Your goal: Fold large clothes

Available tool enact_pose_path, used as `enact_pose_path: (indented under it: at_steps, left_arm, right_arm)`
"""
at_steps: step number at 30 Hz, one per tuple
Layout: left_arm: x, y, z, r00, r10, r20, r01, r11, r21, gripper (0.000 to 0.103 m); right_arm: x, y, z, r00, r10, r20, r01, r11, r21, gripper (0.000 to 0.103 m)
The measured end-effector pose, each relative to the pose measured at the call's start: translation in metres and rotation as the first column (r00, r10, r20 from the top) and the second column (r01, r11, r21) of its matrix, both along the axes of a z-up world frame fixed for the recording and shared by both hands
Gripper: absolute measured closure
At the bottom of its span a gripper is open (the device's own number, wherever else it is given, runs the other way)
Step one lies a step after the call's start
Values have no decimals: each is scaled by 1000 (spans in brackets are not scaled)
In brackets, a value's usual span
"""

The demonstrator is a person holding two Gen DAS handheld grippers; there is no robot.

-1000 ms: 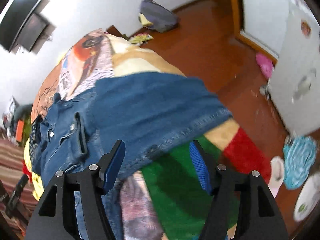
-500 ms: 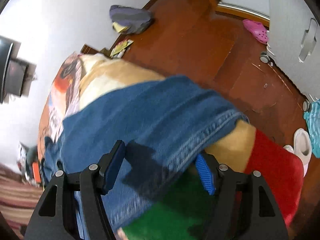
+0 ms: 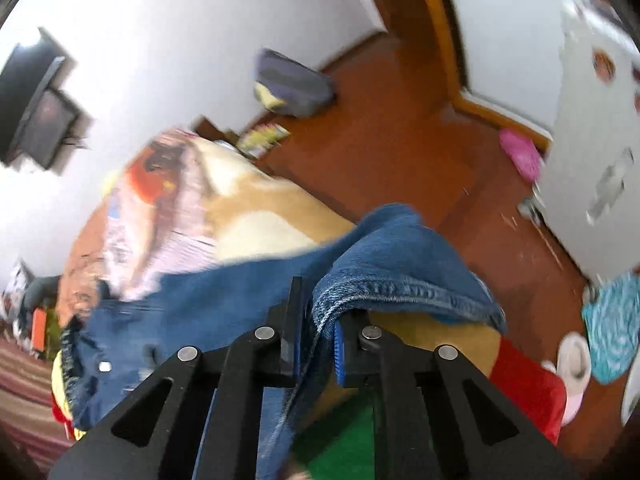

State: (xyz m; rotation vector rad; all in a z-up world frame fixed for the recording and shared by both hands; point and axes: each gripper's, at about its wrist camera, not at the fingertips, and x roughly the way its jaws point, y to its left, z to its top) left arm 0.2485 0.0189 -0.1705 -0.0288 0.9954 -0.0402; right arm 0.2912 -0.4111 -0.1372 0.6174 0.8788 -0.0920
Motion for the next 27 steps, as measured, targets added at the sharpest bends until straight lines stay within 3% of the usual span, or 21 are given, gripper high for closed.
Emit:
enact_pose_path:
  at_steps: [5,10,14,18,21,26,27]
  left_arm:
    - [-7,8,8,1000,7,26,-6,1000,-19,13]
    - [-16,14,15,999,8,49,-8,1000,-1,13]
    - [-24,21,17,999,10,52,-11,1000,4,13]
    - [-30,27,16,999,15,45,-15,1000,4,13]
    - [-35,27,13,999,7,33,-7,1000,9,13]
    - [-37,16,9,999,-31,22,30,999,44,13]
    - [-36,13,10,999,-38,23,37,998,47,13]
  right_arm:
    - [-5,49,72,974,150,169,-142,988,-61,94]
    - [-17,125,108,894,377,243,-352,925,-141,94]
    - [-25,177,81,831,526,180,-513,851,-115,94]
    - [-29,217,26,787,616,31,-612,786,-83,94]
    - [-34,229,-9,762,644,-65,-647,759,-74,93]
    - [-44,235,-12,745,659,-103,-667,738,-108,90]
    - [-44,233,-10,740,664,-106,-673,733,-100,82]
